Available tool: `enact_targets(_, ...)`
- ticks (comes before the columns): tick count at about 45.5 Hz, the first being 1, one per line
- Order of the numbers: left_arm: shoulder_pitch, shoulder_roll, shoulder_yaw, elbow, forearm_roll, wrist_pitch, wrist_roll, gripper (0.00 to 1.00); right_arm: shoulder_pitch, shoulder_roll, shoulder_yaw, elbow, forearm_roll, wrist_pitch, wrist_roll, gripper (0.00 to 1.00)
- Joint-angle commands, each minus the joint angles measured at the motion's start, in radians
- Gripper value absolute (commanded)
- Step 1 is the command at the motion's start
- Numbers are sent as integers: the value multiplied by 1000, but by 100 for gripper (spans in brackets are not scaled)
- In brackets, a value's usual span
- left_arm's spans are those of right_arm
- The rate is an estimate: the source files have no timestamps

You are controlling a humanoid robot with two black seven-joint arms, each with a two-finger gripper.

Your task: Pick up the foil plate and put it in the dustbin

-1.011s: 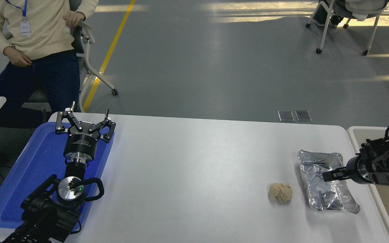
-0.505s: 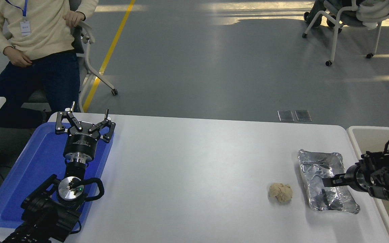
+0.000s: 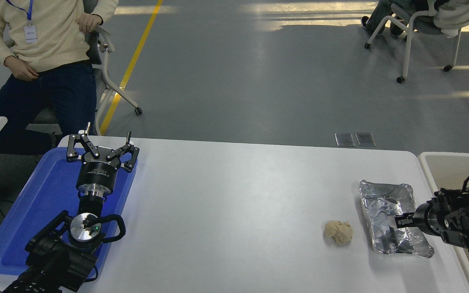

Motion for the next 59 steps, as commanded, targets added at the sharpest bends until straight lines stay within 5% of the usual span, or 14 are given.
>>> enact_targets(1, 0, 0, 0, 0, 0, 0, 0, 100, -16, -1, 3, -8, -2, 0, -5, 49)
enact_targets(6, 0, 0, 0, 0, 0, 1, 0, 100, -16, 1, 3, -8, -3, 0, -3, 36)
enact_targets(11, 0, 0, 0, 0, 0, 1, 0, 100, -16, 1, 3, -8, -11, 0, -2, 0)
enact_targets(38, 0, 0, 0, 0, 0, 1, 0, 100, 24, -7, 38, 7, -8, 12, 7, 0)
enact_targets(59, 0, 0, 0, 0, 0, 0, 0, 100, 306, -162, 29, 237, -62, 61, 14, 0)
